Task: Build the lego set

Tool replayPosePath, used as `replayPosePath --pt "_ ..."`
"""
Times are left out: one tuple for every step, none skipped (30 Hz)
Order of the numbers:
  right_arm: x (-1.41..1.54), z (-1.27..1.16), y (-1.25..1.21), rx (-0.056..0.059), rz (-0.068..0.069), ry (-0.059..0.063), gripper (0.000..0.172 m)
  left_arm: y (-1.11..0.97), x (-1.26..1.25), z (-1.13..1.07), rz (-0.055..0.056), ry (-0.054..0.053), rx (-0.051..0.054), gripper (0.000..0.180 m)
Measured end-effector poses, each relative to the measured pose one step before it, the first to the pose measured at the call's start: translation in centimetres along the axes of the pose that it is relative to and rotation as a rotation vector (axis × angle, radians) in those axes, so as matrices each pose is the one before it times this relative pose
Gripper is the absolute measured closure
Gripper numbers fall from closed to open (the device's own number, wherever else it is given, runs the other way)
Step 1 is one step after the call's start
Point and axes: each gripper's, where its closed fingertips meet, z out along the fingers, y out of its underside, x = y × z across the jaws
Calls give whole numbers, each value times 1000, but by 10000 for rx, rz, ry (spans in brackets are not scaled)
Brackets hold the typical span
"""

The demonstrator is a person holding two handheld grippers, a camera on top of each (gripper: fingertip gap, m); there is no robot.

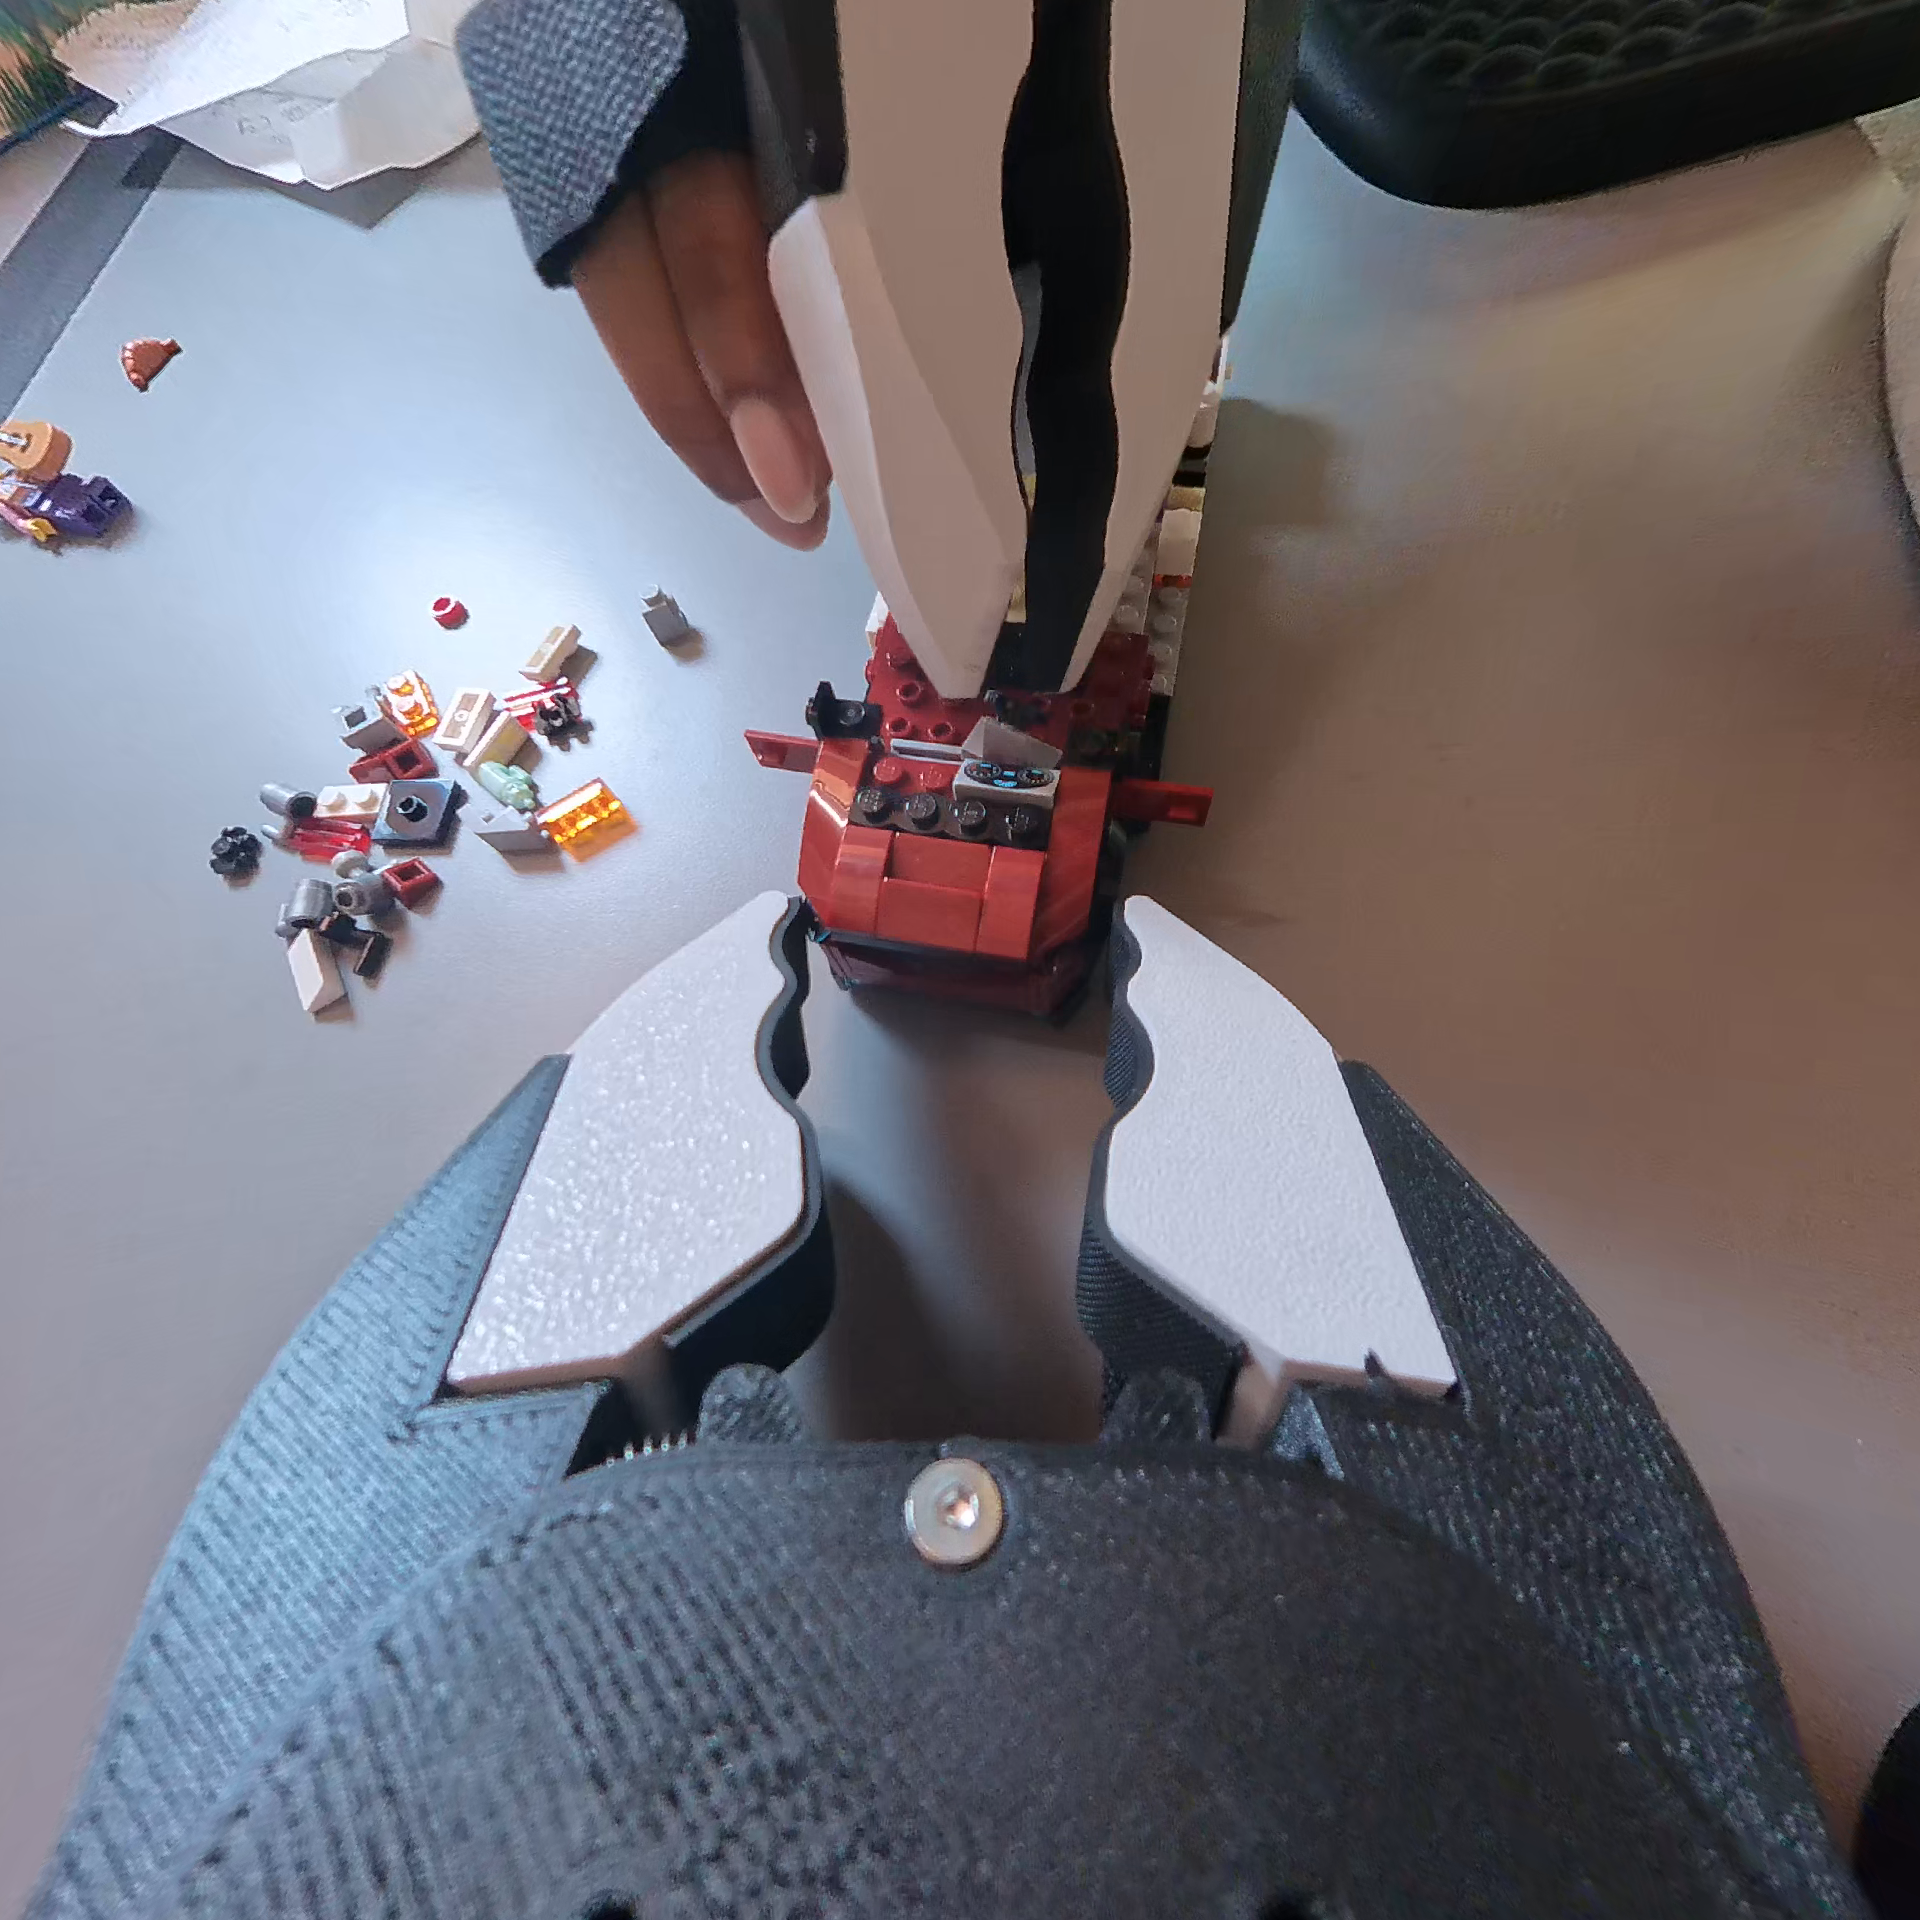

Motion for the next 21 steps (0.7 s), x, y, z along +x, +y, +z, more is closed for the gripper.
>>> replayPosePath --pt "-10 -12 76 -168 110 -344 158 -5 10 6 3 1 0 125" --pt "64 6 -2 -100 109 -271 159 0 8 -2 4 1 0 125" --pt "67 19 -18 -79 120 -261 160 -1 0 0 3 2 0 125" --pt "59 46 -29 -80 119 -244 161 5 4 -7 1 5 1 125" --pt "-50 66 41 -103 113 -301 163 -1 4 0 2 4 0 125" --pt "-93 96 103 -134 85 -281 164 0 12 -2 3 4 0 125" --pt "-44 86 7 -70 -6 -187 167 -9 3 -5 5 6 0 125" --pt "-33 79 -91 -19 -79 -119 167 4 2 -7 7 7 1 125" --pt "-37 53 -69 -56 -140 -110 168 -1 5 2 -5 8 0 125" --pt "-16 15 -17 -93 -214 -81 168 7 12 6 5 11 1 125" --pt "-14 -29 4 -92 -276 -68 168 -4 -4 -11 2 8 1 125" --pt "-14 -20 -2 -59 -256 -53 168 -2 0 3 8 12 2 125" --pt "-11 3 -27 -17 -191 -33 168 -1 -2 5 3 15 1 125" --pt "10 22 -12 15 -102 -14 168 -1 13 -1 9 7 1 125" --pt "-5 9 -16 24 -41 -6 168 7 10 1 18 -6 2 125" --pt "1 3 -2 7 -28 23 168 -5 6 2 16 -11 0 125" --pt "12 11 -1 -4 -12 64 168 0 -1 0 1 0 0 125" --pt "15 8 6 -30 7 55 168 6 -7 -4 -8 6 0 125" --pt "2 4 9 -62 66 41 168 0 -3 2 -4 3 0 125" --pt "8 18 -3 -70 105 36 168 0 3 -2 4 -3 0 125" --pt "3 10 10 -60 139 32 168 -5 1 6 5 -5 -1 125"
